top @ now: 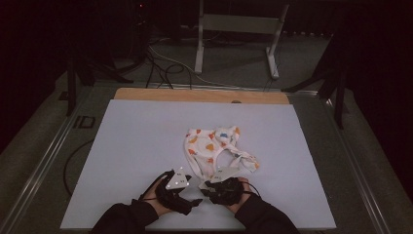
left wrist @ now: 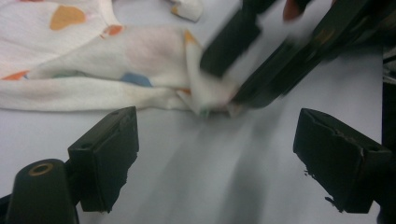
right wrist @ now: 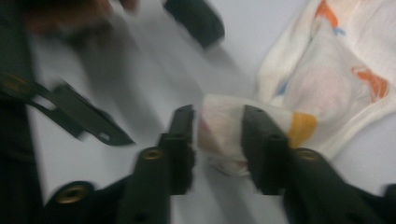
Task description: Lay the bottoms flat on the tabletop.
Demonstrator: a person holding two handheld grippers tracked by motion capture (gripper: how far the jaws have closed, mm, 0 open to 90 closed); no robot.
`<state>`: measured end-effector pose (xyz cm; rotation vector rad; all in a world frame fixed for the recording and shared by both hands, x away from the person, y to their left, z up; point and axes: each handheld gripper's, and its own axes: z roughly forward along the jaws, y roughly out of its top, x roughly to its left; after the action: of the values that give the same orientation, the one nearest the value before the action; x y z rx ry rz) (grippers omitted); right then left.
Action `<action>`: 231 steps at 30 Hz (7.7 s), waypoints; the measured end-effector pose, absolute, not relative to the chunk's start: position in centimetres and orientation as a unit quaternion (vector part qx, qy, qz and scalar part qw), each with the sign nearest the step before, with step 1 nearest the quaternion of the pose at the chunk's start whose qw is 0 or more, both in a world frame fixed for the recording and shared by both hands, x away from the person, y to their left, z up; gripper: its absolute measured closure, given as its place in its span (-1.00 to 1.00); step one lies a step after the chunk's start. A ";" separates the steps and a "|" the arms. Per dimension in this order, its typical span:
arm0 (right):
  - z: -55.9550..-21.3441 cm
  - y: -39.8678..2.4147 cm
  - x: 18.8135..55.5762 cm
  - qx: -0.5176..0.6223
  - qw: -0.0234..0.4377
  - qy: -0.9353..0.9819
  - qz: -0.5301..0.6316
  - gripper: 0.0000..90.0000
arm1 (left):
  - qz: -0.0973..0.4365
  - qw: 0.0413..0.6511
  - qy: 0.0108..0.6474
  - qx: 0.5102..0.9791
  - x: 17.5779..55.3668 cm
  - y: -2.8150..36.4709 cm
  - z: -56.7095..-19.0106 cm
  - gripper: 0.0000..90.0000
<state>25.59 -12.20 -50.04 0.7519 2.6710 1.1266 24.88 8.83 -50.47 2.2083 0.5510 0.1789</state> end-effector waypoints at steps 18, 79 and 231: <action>-47.9 -15.3 27.3 0.300 0.090 0.861 0.402 0.97 | 0.066 0.431 0.173 0.883 25.1 5.9 -50.6 -0.26; -45.9 -18.0 25.2 0.239 0.071 0.842 0.478 -0.66 | 0.086 0.440 0.202 0.871 23.9 17.6 -48.0 -0.97; -49.9 -21.0 30.1 0.353 0.081 0.861 0.358 0.45 | 0.139 0.480 0.272 0.823 24.8 18.8 -48.5 -0.99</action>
<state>30.12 -20.98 -49.93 1.0540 2.5723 1.0710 24.82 18.76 -48.45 2.0069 0.6625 0.3389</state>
